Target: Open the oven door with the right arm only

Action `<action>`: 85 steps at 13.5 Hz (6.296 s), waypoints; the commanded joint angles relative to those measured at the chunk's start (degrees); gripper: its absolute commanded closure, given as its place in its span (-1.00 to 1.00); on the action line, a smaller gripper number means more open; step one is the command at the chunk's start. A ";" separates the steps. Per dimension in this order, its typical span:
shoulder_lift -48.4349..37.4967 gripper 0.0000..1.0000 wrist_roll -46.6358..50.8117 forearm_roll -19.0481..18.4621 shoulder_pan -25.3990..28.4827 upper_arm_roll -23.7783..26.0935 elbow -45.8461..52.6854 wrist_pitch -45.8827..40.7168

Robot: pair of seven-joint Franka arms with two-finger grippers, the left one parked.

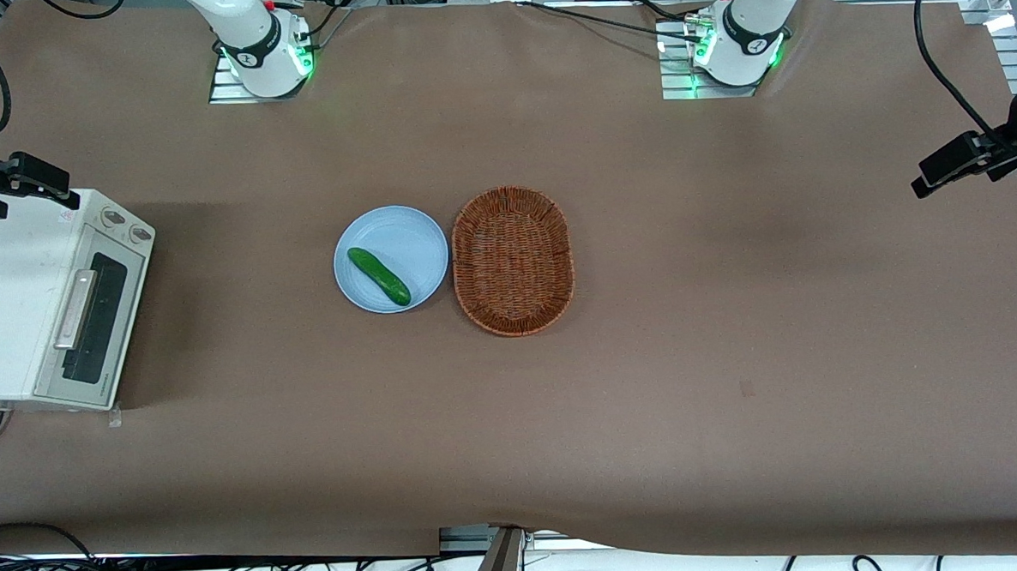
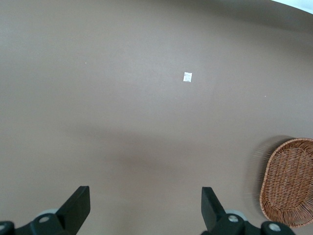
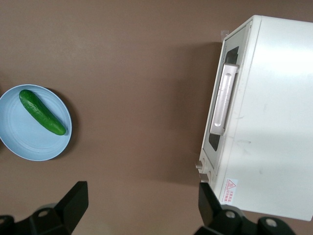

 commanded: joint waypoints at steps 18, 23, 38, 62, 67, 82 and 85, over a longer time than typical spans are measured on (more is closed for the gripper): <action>4.02 -1.00 -0.67 -0.94 -0.06 0.31 0.46 -1.76; 7.10 -0.14 1.95 -2.24 0.11 0.13 0.46 -0.97; 24.67 1.00 27.88 -42.94 6.09 0.05 -1.12 11.51; 29.60 1.00 33.61 -36.62 8.64 0.31 -1.56 15.54; 32.49 1.00 33.52 -36.44 8.47 0.31 -1.12 19.94; 39.27 1.00 33.52 -36.18 7.06 0.22 -1.21 30.40; 39.18 1.00 32.82 -30.14 7.32 0.40 -1.30 30.58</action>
